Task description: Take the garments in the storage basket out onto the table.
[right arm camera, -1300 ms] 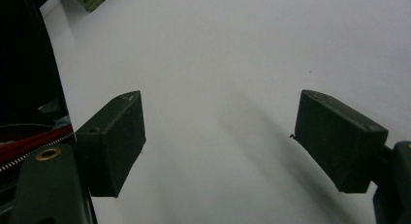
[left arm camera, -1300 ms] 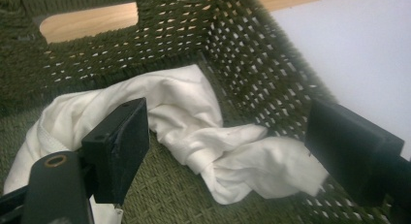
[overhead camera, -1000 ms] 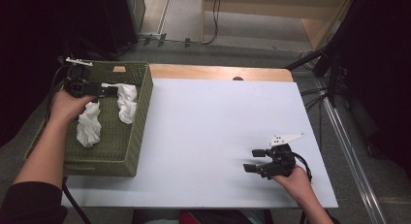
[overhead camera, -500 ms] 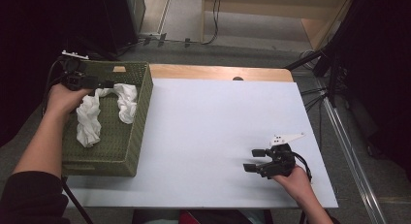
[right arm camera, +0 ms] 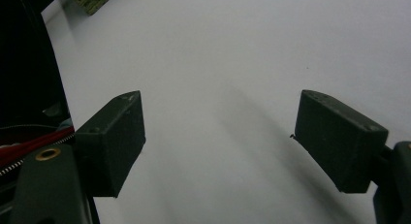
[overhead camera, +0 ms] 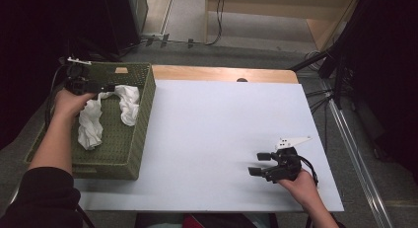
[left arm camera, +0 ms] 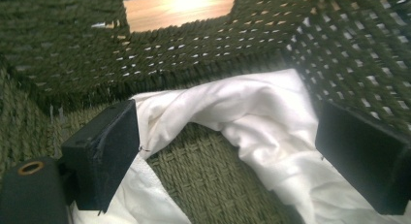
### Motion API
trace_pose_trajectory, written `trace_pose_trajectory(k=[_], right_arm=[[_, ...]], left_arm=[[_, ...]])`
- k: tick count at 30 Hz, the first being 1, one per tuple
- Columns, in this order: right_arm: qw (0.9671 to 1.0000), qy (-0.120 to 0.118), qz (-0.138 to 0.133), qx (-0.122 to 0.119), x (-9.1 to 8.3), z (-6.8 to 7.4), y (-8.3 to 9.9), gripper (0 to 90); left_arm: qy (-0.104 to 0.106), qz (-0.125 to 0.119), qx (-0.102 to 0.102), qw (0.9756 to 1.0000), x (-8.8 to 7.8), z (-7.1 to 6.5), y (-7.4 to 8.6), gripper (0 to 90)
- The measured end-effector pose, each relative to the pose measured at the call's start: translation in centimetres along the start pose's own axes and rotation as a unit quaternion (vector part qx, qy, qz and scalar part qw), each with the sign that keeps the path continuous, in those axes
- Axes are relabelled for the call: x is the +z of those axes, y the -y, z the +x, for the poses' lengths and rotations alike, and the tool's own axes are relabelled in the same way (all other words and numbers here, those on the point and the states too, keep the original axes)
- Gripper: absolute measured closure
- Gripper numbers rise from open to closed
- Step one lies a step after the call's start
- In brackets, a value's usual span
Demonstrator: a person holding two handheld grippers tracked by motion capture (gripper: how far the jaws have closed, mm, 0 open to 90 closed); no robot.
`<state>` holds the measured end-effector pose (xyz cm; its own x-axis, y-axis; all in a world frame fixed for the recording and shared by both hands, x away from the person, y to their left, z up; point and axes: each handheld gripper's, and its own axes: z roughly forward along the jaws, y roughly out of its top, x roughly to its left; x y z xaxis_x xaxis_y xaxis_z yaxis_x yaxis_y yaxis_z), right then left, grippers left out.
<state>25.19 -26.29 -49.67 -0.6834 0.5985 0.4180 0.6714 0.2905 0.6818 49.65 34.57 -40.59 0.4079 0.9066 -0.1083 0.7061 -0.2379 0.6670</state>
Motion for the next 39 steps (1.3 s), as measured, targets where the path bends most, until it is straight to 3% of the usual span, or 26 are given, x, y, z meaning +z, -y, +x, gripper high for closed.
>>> trace_pose_trajectory(k=[2,6,13,18,23,26,32,35,39], right_arm=[[1.0000,-0.002,-0.004,-0.002,0.0,0.1,0.0,16.7],[1.0000,-0.003,-0.002,-0.004,0.0,0.3,0.1,16.7],[1.0000,0.004,-0.002,0.003,-0.3,0.1,0.4,16.7],[0.9999,0.007,0.000,0.010,-0.4,0.1,0.7,16.7],[0.9998,0.012,0.001,0.014,-0.6,0.1,1.1,16.7],[0.9997,0.014,-0.002,0.020,-0.9,0.0,1.5,16.7],[0.9993,0.022,-0.006,0.028,-1.5,0.0,2.2,16.7],[0.9992,0.026,-0.008,0.031,-1.9,0.0,2.6,16.7],[0.9989,0.030,-0.011,0.035,-2.3,0.3,3.0,16.7]], left_arm=[[-0.003,-0.003,-0.003,1.0000,0.5,0.2,0.1,3.5],[-0.013,-0.007,0.002,0.9999,1.3,0.3,0.3,1.9],[-0.022,0.002,-0.005,0.9997,2.6,0.8,0.5,2.9],[-0.025,0.025,-0.018,0.9992,3.4,0.9,0.3,5.1],[-0.041,0.017,-0.022,0.9988,4.1,1.1,0.2,5.1],[-0.037,0.021,-0.043,0.9982,4.6,1.5,0.5,5.1],[-0.038,0.043,-0.045,0.9973,5.8,1.7,1.0,5.0],[-0.029,0.044,-0.060,0.9968,6.0,1.8,1.5,5.2],[-0.032,0.047,-0.067,0.9961,6.2,1.9,1.7,5.1]])
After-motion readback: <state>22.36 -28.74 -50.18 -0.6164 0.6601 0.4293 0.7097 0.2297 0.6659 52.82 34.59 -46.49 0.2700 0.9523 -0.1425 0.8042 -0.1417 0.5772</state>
